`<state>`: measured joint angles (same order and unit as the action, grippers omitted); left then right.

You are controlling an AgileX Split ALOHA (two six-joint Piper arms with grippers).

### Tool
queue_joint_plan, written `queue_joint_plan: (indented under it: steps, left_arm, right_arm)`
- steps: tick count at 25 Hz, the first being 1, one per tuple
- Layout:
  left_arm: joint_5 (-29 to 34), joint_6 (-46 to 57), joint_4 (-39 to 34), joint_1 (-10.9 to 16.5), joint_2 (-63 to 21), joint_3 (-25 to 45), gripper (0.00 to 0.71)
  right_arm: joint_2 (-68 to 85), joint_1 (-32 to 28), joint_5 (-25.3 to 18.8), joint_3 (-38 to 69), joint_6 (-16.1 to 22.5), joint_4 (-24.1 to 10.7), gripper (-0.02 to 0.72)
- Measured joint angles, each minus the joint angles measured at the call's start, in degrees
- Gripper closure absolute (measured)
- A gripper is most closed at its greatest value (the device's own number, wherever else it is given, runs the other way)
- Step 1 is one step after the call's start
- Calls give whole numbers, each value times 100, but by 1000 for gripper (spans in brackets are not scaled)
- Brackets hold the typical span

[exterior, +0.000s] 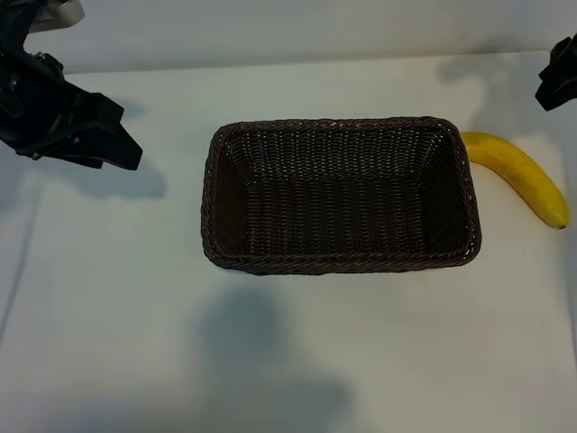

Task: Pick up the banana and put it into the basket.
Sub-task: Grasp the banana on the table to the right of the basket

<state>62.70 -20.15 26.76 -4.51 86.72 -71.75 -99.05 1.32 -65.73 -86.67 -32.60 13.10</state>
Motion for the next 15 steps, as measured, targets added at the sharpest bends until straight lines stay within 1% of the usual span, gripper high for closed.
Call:
queue_joint_plan:
  steps: [2, 4, 10, 15]
  left_arm:
    - [0, -25, 0, 0, 0, 0, 208]
    - [0, -27, 0, 0, 0, 0, 208]
    - [0, -38, 0, 0, 0, 0, 208]
    - [-4, -38, 0, 0, 0, 0, 208]
  right_arm:
    - [0, 0, 26, 0, 93, -77, 117]
    - [0, 0, 38, 0, 131, -132, 97]
    - [0, 0, 49, 0, 149, -165, 109]
    - [0, 0, 147, 0, 154, -183, 111]
